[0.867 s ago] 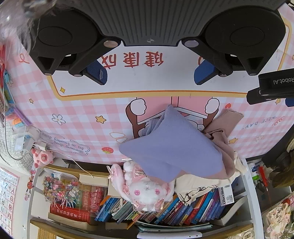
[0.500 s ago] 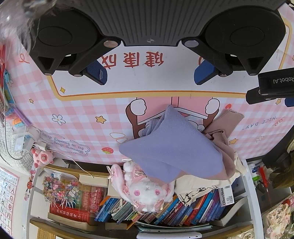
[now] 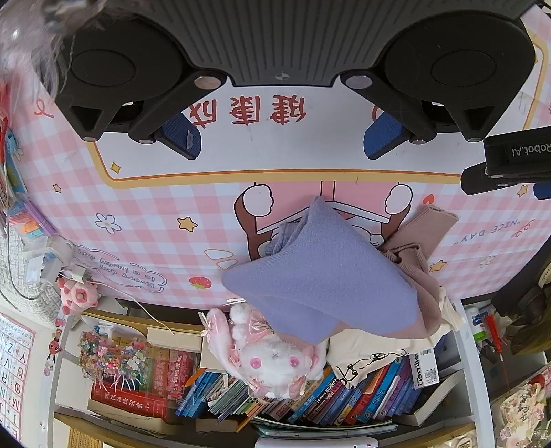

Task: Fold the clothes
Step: 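Approach the crumpled lavender-and-mauve sweater with both grippers open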

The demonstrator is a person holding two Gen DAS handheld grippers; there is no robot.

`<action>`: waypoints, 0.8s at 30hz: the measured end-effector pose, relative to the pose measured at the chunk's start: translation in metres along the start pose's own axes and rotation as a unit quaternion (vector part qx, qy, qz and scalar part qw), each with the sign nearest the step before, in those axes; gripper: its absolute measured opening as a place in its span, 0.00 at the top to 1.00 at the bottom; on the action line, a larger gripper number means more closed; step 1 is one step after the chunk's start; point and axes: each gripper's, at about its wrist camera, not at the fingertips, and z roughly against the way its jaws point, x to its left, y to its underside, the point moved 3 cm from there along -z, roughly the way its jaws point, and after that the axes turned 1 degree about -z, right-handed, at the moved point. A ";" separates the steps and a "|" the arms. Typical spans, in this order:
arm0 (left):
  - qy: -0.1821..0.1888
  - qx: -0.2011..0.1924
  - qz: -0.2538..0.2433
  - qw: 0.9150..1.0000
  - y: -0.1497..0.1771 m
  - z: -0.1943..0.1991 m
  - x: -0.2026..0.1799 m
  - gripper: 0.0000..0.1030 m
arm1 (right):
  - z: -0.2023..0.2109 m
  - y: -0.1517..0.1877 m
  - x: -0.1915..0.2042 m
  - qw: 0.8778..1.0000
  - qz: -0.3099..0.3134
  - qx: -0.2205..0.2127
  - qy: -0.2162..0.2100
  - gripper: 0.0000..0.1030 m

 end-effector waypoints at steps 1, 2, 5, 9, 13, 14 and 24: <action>0.000 0.001 0.000 1.000 0.000 0.000 0.000 0.00 | 0.000 0.000 0.000 1.000 0.000 0.000 0.000 0.01; -0.001 0.001 0.000 1.000 0.000 0.000 0.000 0.00 | -0.001 0.000 -0.001 1.000 0.000 0.000 0.000 0.01; -0.002 0.002 0.000 1.000 0.002 -0.001 -0.001 0.00 | -0.001 0.000 0.001 1.000 0.000 0.000 0.000 0.01; -0.002 0.003 0.001 1.000 0.000 -0.002 0.000 0.00 | -0.003 -0.001 0.000 1.000 0.000 0.000 -0.001 0.01; -0.003 0.005 0.002 1.000 -0.002 -0.004 0.001 0.00 | -0.003 -0.001 0.000 1.000 0.001 0.000 -0.001 0.01; -0.003 0.005 0.002 1.000 -0.002 -0.004 0.000 0.00 | -0.004 -0.001 -0.001 1.000 0.000 0.000 -0.001 0.01; -0.007 0.009 0.000 1.000 -0.003 -0.006 0.001 0.00 | -0.007 -0.003 -0.001 1.000 -0.002 0.004 -0.003 0.01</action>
